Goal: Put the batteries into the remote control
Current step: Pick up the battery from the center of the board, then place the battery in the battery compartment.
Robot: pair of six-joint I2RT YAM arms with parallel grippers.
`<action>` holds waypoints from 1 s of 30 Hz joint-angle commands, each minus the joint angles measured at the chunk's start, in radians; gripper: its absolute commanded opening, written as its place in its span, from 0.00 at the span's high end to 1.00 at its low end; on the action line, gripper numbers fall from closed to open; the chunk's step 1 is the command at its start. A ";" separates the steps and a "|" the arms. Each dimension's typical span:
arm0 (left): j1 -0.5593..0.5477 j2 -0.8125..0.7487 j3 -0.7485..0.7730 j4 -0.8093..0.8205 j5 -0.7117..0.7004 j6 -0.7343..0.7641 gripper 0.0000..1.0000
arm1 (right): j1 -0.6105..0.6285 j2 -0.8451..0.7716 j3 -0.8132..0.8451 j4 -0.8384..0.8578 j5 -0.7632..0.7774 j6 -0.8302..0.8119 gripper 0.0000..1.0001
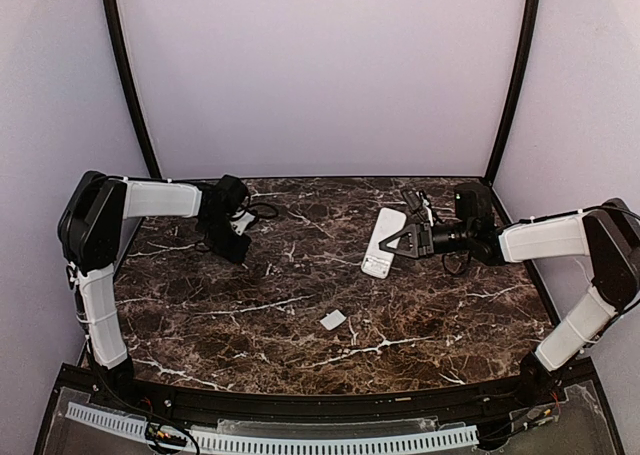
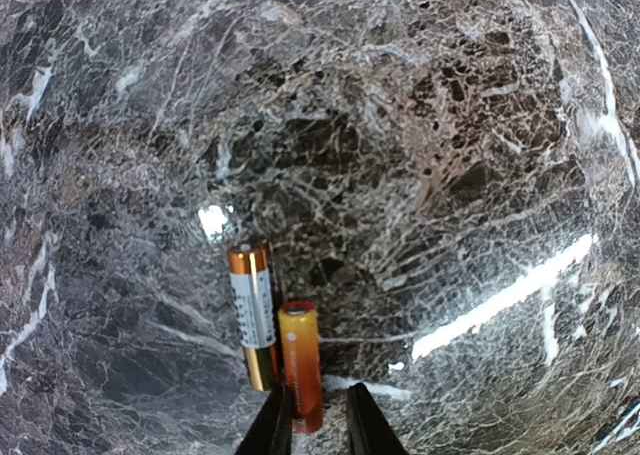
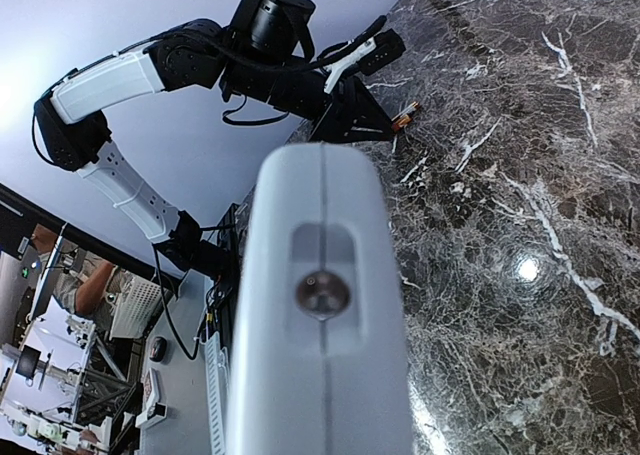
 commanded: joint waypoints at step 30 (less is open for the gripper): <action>-0.214 -0.002 0.033 -0.035 0.057 0.167 1.00 | -0.028 0.023 0.001 -0.019 -0.080 -0.003 1.00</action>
